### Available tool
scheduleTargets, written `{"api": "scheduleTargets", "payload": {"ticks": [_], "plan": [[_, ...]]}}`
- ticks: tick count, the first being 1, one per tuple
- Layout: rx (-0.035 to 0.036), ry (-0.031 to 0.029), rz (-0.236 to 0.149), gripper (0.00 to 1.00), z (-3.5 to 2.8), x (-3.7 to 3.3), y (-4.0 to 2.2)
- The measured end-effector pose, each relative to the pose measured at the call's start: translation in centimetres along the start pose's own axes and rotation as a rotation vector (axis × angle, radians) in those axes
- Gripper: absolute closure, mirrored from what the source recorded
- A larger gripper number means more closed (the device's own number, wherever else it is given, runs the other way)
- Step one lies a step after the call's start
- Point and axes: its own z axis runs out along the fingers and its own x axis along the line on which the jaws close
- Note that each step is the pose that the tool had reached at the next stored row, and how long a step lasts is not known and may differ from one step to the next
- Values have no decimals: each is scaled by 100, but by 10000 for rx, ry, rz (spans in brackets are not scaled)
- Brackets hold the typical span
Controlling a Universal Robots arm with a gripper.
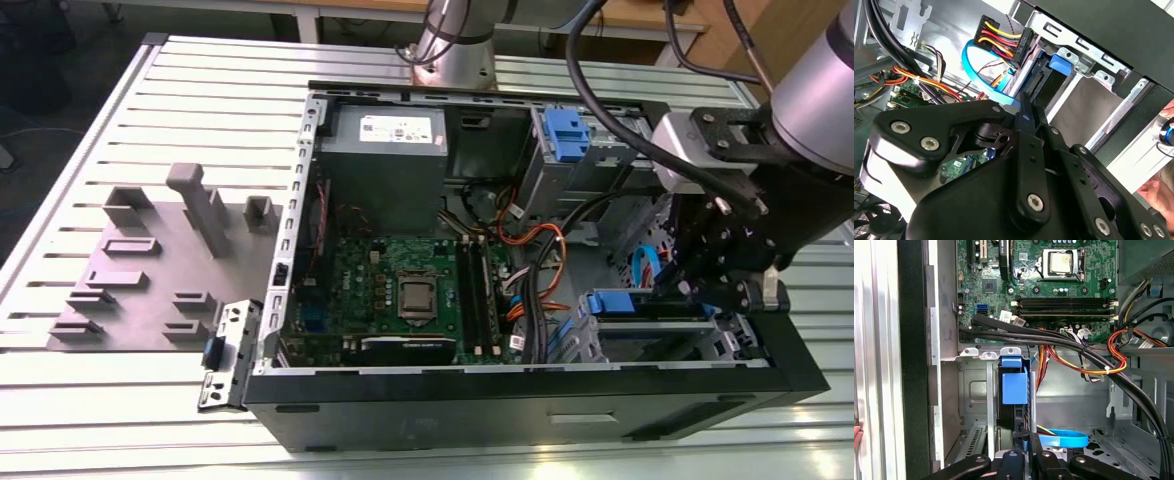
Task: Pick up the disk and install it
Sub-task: 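Insert the first disk wire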
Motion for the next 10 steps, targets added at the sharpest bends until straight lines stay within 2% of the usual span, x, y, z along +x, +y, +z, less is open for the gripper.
{"api": "scheduleTargets", "payload": {"ticks": [10], "plan": [[0, 2, 0, 84, 6, 0, 0]]}}
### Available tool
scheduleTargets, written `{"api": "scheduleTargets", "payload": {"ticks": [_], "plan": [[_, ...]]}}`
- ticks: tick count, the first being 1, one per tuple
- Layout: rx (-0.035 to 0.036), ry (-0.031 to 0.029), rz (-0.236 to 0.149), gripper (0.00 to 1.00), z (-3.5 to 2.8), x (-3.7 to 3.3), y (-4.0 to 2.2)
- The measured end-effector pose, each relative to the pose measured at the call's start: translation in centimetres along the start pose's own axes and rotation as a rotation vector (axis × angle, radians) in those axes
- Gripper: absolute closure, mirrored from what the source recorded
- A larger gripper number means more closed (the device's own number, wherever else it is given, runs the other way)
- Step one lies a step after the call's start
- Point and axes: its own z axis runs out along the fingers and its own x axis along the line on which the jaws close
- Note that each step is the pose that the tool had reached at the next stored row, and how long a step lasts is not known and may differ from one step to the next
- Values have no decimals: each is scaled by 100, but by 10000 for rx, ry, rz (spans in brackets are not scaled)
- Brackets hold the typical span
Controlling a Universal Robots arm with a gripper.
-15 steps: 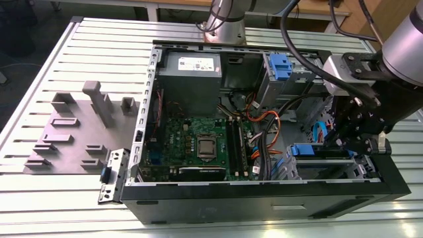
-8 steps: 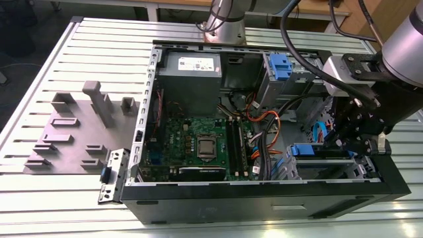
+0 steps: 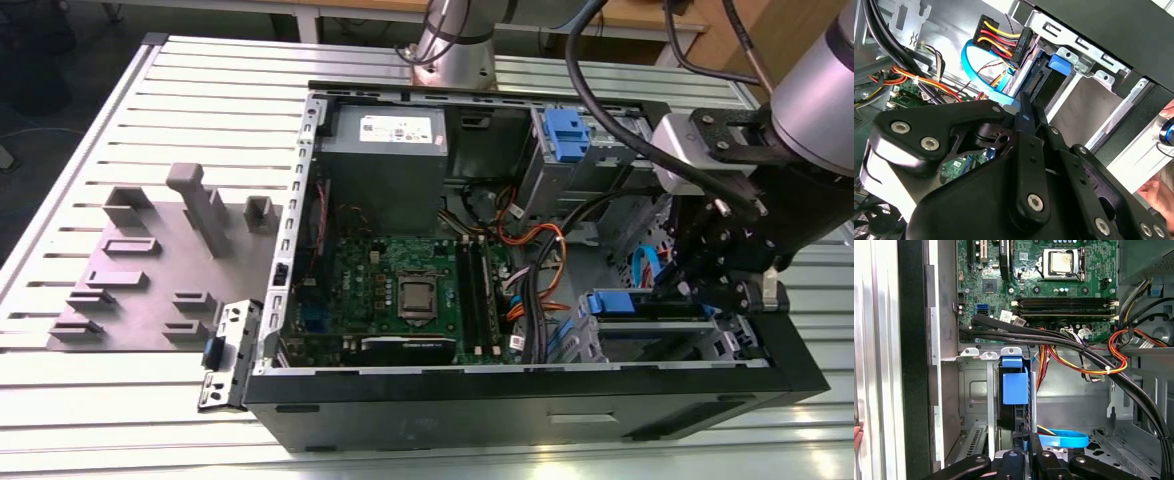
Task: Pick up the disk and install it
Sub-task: 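Insert the first disk wire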
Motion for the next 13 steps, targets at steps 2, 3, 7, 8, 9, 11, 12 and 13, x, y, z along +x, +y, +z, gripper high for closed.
{"api": "scheduleTargets", "payload": {"ticks": [2, 3, 7, 8, 9, 11, 12, 13], "plan": [[0, 0, -1, 84, 14, 0, 0], [0, 1, 0, 84, 15, 0, 0], [0, -1, -1, 84, 18, 1, 1], [0, -2, -1, 84, 18, 1, 1], [0, -4, 0, 84, 16, 1, 1], [0, -4, 0, 84, 7, 0, 1], [0, -1, 0, 84, 2, 0, 1], [0, -2, 0, 84, 1, 0, 1]]}}
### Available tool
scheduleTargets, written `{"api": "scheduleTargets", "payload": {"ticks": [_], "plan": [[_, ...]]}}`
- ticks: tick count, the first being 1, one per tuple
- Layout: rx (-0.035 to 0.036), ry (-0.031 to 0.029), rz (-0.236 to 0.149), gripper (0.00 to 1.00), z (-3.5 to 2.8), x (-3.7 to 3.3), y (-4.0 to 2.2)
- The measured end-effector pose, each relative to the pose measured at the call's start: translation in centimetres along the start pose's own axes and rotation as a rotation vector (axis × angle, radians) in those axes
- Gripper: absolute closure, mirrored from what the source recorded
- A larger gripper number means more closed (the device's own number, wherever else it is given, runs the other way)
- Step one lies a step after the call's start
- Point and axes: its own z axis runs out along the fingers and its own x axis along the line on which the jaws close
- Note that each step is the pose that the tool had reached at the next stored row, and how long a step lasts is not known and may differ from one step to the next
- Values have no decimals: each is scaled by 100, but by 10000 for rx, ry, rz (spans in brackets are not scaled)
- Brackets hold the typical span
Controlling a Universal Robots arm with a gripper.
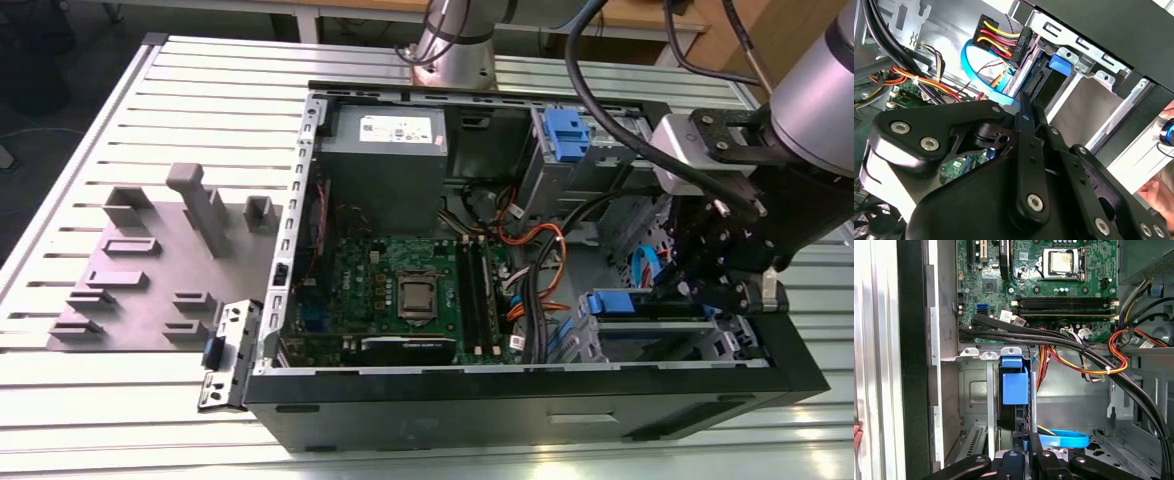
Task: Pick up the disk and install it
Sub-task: 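Insert the first disk wire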
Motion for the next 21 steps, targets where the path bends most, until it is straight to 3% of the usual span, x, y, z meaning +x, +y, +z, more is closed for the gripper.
{"api": "scheduleTargets", "payload": {"ticks": [21], "plan": [[0, -6, 0, 84, 1, 4, 3]]}}
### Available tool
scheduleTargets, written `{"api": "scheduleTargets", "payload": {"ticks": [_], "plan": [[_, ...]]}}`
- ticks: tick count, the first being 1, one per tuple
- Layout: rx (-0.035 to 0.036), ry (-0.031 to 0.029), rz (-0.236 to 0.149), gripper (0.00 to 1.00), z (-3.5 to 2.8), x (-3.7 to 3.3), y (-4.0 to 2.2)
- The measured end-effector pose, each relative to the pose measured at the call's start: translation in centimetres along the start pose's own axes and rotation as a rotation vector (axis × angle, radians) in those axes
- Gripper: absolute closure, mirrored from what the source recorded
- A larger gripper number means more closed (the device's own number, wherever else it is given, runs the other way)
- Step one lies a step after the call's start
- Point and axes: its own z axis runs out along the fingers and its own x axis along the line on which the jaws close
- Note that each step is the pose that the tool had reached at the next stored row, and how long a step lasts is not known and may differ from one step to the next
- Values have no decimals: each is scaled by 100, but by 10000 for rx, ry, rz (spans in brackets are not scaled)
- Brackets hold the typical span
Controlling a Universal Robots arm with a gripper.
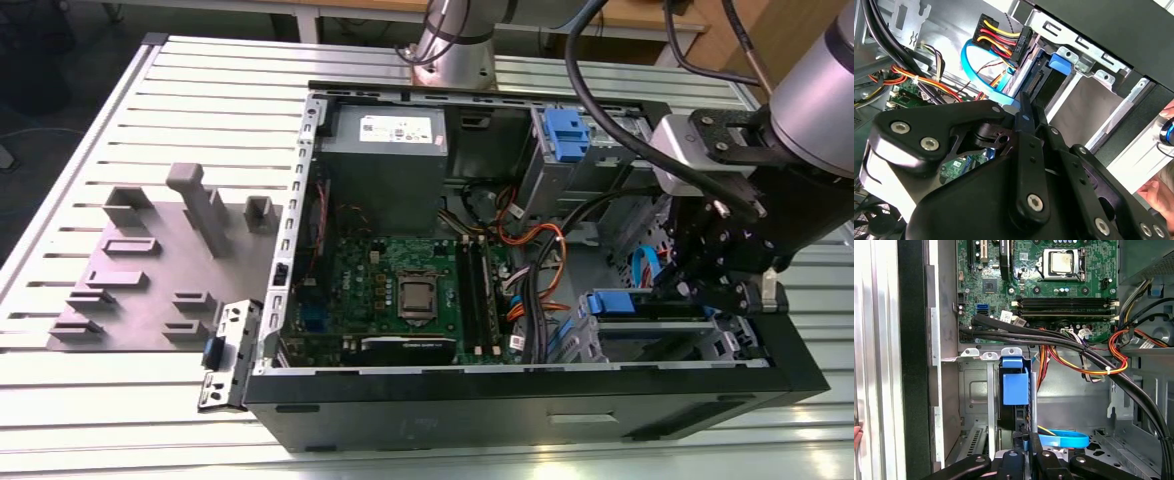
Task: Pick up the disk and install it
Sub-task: 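Insert the first disk wire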
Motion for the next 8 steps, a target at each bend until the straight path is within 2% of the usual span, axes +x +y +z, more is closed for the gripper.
{"api": "scheduleTargets", "payload": {"ticks": [8], "plan": [[-1, -7, 0, 84, 8, -1, 0]]}}
